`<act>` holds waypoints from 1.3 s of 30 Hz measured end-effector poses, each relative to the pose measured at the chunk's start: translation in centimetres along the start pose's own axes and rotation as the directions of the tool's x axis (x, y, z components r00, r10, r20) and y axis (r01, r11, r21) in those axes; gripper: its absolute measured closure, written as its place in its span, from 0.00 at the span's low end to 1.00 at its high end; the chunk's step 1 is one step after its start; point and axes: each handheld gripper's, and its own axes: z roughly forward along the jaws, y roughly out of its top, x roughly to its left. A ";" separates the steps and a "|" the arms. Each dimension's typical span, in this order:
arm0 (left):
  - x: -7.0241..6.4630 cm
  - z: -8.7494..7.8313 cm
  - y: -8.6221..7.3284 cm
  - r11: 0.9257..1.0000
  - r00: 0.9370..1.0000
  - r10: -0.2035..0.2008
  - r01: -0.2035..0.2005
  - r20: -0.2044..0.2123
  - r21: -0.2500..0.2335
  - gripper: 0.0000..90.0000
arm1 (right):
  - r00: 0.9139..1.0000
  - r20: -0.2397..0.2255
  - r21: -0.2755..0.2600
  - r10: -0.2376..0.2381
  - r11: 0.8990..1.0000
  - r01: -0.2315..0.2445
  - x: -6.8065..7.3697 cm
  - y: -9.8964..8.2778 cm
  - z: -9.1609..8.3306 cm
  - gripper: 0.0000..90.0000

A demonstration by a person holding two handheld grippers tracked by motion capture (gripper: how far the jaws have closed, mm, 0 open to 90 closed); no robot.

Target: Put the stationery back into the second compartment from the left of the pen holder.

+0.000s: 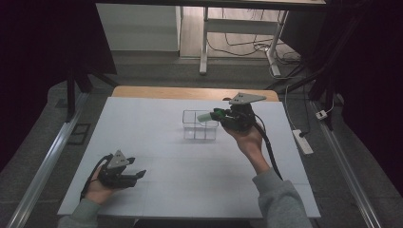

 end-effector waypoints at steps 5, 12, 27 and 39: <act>0.0 0.3 -0.1 1.000 1.000 0.006 -0.006 0.008 0.015 0.37 | 1.000 0.017 0.022 0.006 1.000 -0.006 -0.6 0.2 1.0 0.81; -0.3 0.7 -0.1 0.999 1.000 0.018 -0.019 0.020 0.036 0.36 | 1.000 0.024 0.093 0.017 0.995 -0.020 -1.6 -0.1 3.4 0.80; -0.2 0.6 -0.1 0.999 1.000 0.010 -0.010 0.015 0.034 0.35 | 0.999 0.041 0.088 0.018 0.996 -0.022 -1.5 -1.9 1.7 0.55; 0.1 0.4 -0.3 1.000 1.000 -0.002 0.002 0.010 0.026 0.35 | 0.998 0.067 0.132 -0.009 0.991 0.001 -0.5 -7.9 -2.1 0.47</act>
